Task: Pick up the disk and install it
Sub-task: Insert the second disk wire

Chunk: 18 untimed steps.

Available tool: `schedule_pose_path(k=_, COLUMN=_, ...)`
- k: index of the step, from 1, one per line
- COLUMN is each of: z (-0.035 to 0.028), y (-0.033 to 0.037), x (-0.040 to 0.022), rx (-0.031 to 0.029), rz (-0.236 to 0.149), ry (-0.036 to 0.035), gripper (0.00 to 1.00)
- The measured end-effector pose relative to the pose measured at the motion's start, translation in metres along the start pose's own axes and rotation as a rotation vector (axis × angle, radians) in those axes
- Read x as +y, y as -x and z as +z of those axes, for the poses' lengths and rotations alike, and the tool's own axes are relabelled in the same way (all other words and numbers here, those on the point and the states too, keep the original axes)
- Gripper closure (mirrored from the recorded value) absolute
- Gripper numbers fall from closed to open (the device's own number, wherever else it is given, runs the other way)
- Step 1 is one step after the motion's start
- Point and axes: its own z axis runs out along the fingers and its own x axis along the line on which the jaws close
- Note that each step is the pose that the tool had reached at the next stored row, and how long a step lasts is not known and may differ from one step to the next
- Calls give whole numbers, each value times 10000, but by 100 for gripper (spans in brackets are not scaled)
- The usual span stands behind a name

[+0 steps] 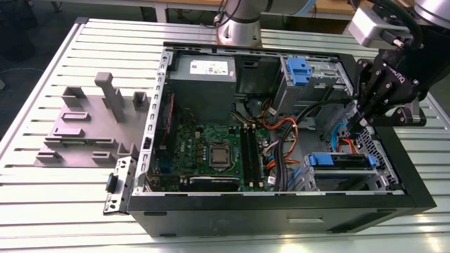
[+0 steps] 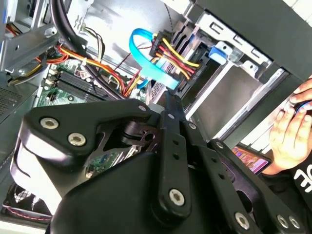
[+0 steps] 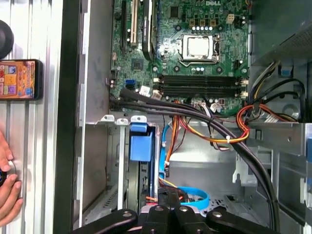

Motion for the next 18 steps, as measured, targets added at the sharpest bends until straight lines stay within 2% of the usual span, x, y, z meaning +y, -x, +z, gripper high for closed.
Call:
schedule_pose_path(k=2, z=7, y=0, x=-24, rx=-1, rz=-1, ry=0, gripper=89)
schedule_pose_path(k=3, z=8, y=0, x=-32, rx=0, rz=-1, ry=0, gripper=83)
schedule_pose_path(k=4, z=8, y=0, x=-35, rx=2, rz=-1, ry=0, gripper=83)
schedule_pose_path(k=6, z=8, y=0, x=-34, rx=2, rz=0, ry=2, gripper=71)
schedule_pose_path(k=8, z=9, y=0, x=-35, rx=1, rz=0, ry=3, gripper=71)
schedule_pose_path(k=9, z=12, y=0, x=-36, rx=0, rz=-1, ry=3, gripper=64)
schedule_pose_path(k=16, z=98, y=5, x=-55, rx=-8, rz=15, ry=4, gripper=64)
schedule_pose_path(k=18, z=132, y=7, x=-56, rx=-30, rz=15, ry=4, gripper=64)
